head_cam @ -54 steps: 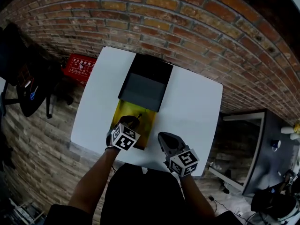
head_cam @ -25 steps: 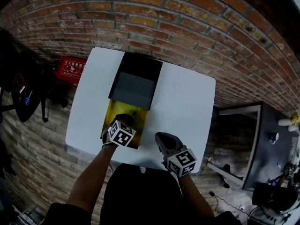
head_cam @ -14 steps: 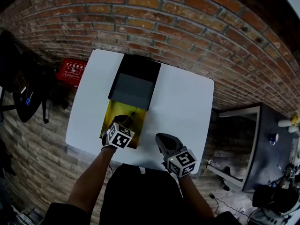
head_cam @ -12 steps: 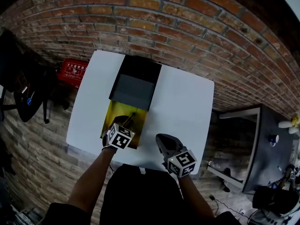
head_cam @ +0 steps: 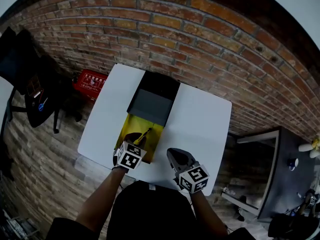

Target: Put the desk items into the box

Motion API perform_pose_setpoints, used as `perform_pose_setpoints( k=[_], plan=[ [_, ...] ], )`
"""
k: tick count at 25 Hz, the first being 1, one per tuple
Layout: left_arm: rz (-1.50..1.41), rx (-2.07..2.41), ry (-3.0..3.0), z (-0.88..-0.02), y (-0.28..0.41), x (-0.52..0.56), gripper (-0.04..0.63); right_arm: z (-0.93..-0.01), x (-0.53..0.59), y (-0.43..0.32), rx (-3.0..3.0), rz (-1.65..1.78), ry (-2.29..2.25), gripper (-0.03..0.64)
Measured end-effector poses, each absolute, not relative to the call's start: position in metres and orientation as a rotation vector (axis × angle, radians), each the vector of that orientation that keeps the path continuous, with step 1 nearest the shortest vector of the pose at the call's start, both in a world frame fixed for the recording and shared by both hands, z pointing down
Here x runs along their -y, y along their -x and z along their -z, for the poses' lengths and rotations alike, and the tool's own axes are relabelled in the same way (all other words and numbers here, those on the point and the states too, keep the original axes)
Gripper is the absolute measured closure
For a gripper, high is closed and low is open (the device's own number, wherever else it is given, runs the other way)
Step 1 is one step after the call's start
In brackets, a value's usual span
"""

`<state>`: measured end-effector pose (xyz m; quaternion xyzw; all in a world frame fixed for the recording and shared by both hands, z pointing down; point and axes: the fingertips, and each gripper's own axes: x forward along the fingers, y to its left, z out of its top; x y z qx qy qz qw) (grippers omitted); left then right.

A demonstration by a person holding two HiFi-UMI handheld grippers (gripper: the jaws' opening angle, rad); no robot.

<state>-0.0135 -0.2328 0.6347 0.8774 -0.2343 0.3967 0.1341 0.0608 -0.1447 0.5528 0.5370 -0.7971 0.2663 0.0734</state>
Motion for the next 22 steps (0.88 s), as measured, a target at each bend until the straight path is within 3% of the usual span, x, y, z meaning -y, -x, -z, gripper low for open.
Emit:
perform_pose_setpoints(
  k=[9, 22],
  plan=[
    [-1.005, 0.787, -2.554, -0.593, 0.041, 0.217, 0.568, -0.527, 0.148, -0.041, 2.480, -0.715, -1.542, 0.595],
    [-0.713, 0.951, -2.518, -0.522, 0.093, 0.201, 0.581, -0.497, 0.145, -0.029, 2.559, -0.664, -1.513, 0.595]
  ],
)
